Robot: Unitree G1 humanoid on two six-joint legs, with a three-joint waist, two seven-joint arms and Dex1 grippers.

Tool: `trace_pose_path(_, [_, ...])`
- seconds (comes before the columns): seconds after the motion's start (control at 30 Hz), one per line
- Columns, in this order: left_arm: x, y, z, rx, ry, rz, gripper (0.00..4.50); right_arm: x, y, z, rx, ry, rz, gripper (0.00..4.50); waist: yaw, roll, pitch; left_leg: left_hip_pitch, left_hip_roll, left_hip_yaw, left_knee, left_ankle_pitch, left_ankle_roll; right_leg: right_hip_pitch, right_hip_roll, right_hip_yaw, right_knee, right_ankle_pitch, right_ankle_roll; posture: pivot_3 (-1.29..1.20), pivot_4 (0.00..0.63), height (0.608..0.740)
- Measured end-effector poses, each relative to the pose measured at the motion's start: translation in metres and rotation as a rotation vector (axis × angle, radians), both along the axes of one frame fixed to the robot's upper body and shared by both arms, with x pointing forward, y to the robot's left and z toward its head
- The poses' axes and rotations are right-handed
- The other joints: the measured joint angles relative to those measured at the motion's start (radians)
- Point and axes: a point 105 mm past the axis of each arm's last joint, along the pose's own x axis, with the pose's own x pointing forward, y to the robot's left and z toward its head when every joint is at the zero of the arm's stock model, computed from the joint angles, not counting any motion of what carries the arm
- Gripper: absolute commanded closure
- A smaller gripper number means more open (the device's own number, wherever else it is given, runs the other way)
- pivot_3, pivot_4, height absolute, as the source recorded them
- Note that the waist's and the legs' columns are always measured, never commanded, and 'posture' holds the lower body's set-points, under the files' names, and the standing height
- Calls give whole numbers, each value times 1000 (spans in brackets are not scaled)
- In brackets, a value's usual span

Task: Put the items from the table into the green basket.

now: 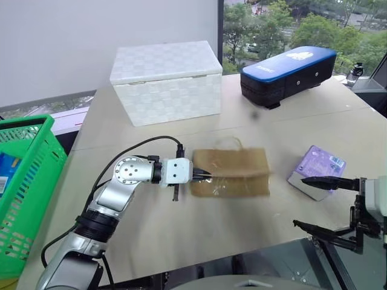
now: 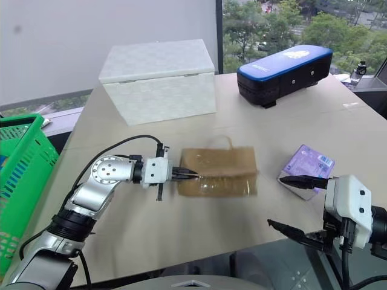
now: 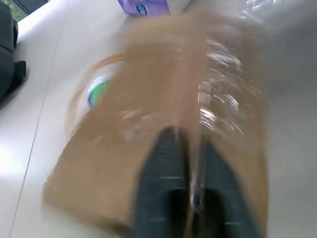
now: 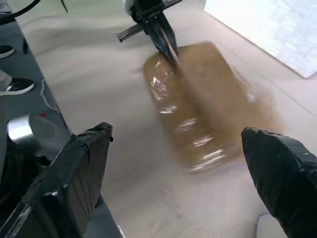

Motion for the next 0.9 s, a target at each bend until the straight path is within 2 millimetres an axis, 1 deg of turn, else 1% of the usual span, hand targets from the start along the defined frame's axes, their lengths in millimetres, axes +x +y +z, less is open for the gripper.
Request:
trace_pose_path(0.07, [6,14,12,-53,-56,69,4483,3,5,6,37,-42,5,0,-7,0,0,0,1,-1,0,0,0,0,-1,0,0,0,0,-163,18,740])
trace_pose_path(0.17, [21,47,38,-200,-103,281,4483,5,15,17,92,-91,34,0,-16,0,0,0,3,-2,0,0,0,0,-1,-2,0,0,0,-114,13,740])
trace_pose_path(0.23, [29,79,50,-262,-131,455,4483,8,22,24,138,-124,61,0,-18,0,0,1,3,-2,0,0,0,0,0,-2,1,0,0,-85,6,740])
trace_pose_path(0.27, [32,101,54,-281,-140,566,4483,9,27,28,160,-141,84,0,-17,0,0,1,3,-2,0,0,0,0,0,-2,1,0,0,-70,3,740])
trace_pose_path(0.33, [34,129,55,-294,-136,701,4483,11,33,29,181,-142,121,0,-8,0,-1,0,2,-4,0,0,0,0,-1,-3,0,0,0,-47,0,740])
trace_pose_path(0.37, [34,138,52,-293,-125,746,4483,12,35,28,189,-139,134,0,-3,-1,-1,0,2,-4,0,0,0,0,-1,-4,0,0,0,-42,0,740])
trace_pose_path(0.4, [36,151,43,-286,-96,819,4483,16,37,28,197,-131,152,0,11,-1,-1,0,1,-4,0,0,0,0,-2,-3,0,0,0,-38,0,740])
trace_pose_path(0.5, [39,170,26,-261,-46,954,4483,25,38,27,205,-129,167,0,37,-3,-3,-1,-1,-6,2,0,0,-5,-4,-5,0,1,-1,-12,0,740])
trace_pose_path(0.57, [40,176,21,-251,-31,997,3956,28,39,28,207,-132,176,0,51,-4,-3,-2,-1,-9,2,0,-1,-6,-5,-7,0,3,-5,-14,0,740])
trace_pose_path(0.63, [40,176,15,-240,-6,1002,3294,30,39,27,203,-127,191,0,67,-4,-3,-3,-1,-10,1,0,-1,-7,-6,-9,0,3,-5,-17,0,740])
trace_pose_path(0.7, [40,176,13,-234,5,1011,2298,31,41,27,199,-121,206,0,77,-4,-3,-5,-2,-12,0,0,-1,-8,-9,-13,0,3,-5,-19,0,740])
trace_pose_path(0.73, [41,174,16,-238,-8,1009,1609,31,40,26,197,-116,207,0,82,-4,-3,-5,-3,-13,0,0,-1,-8,-10,-14,0,3,-5,-19,0,740])
trace_pose_path(0.8, [39,169,22,-258,-10,991,1609,32,39,26,197,-114,206,0,87,-4,-3,-6,-3,-13,0,0,-1,-8,-11,-14,0,3,-5,-21,0,740])
trace_pose_path(0.83, [33,163,25,-289,36,959,1609,31,38,25,195,-113,200,0,88,-4,-4,-6,-3,-13,0,0,-1,-9,-12,-14,0,3,-5,-19,0,740])
trace_pose_path(0.87, [16,139,28,-314,144,835,1609,31,33,23,187,-101,169,0,87,-5,-4,-7,-3,-13,0,0,-1,-9,-13,-14,-1,3,-5,-19,0,740])
trace_pose_path(0.9, [8,126,29,-322,193,770,1609,31,31,22,184,-99,155,0,88,-4,-4,-7,-3,-12,0,0,-1,-9,-14,-15,-1,3,-5,-24,0,740])
